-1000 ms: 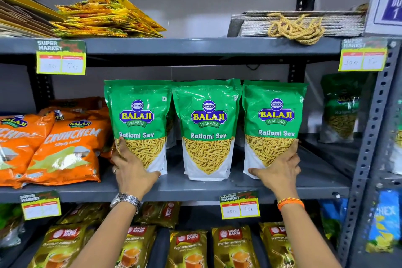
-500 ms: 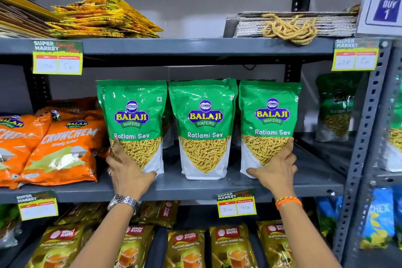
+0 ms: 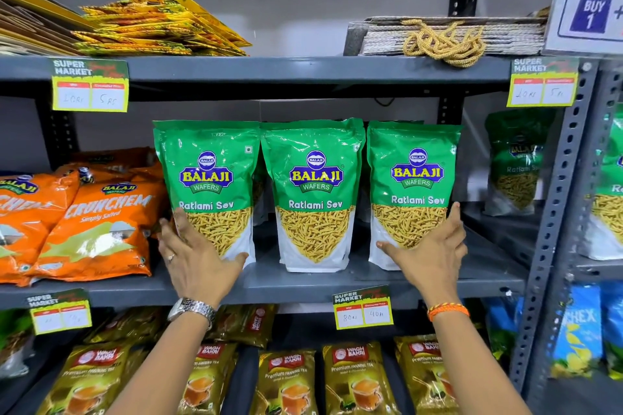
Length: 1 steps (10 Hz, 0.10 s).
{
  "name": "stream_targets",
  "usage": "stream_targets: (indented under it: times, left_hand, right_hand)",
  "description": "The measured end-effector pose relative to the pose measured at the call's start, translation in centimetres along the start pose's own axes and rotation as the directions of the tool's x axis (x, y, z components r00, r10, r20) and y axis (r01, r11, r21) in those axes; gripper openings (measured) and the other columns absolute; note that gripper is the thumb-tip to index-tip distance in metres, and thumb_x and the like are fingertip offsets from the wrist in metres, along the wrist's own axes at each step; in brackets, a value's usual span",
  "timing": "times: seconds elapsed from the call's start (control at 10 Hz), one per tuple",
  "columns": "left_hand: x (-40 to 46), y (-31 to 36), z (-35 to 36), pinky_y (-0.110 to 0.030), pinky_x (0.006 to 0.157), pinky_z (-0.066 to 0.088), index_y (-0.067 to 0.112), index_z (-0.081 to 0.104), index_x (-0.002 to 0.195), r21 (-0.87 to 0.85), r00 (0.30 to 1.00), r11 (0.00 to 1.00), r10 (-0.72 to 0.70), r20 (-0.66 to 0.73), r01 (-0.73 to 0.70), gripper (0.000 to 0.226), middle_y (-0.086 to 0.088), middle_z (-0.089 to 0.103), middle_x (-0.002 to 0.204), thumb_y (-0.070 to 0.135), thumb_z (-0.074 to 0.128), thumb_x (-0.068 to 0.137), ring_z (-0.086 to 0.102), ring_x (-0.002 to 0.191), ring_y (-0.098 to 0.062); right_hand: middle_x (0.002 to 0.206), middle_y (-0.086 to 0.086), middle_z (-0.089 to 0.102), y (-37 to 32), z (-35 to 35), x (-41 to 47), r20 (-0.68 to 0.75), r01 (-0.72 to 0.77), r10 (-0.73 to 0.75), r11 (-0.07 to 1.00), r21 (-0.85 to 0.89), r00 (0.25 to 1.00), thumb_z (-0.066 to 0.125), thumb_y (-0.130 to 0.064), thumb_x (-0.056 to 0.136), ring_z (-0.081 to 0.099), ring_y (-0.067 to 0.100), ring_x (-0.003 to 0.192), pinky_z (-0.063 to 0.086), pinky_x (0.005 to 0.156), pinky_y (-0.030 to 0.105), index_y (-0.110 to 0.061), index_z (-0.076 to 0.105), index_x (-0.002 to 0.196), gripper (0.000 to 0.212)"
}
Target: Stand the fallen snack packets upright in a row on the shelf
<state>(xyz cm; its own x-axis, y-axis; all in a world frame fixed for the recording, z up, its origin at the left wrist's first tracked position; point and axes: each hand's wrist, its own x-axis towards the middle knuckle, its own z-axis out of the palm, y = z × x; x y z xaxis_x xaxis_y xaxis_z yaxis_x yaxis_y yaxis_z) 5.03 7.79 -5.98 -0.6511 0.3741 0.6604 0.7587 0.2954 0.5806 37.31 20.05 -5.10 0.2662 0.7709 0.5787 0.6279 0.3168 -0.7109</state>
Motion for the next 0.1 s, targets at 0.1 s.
stream_targets:
  times: [0.1]
  left_hand:
    - [0.35, 0.37, -0.43, -0.056, 0.123, 0.005, 0.008, -0.002, 0.158, 0.062, 0.98, 0.988, 0.149, -0.13, -0.142, 0.134, -0.026, -0.001, 0.165, 0.053, 0.082, 0.064, -0.002, 0.153, -0.043]
  right_hand:
    - [0.164, 0.027, 0.019, -0.55, -0.36, 0.25, -0.228, 0.188, -0.176, 0.982, 0.033, 0.958, 0.074, -0.063, 0.073, 0.017, 0.041, 0.154, 0.015, 0.122, 0.063, -0.01, 0.008, 0.158, 0.12]
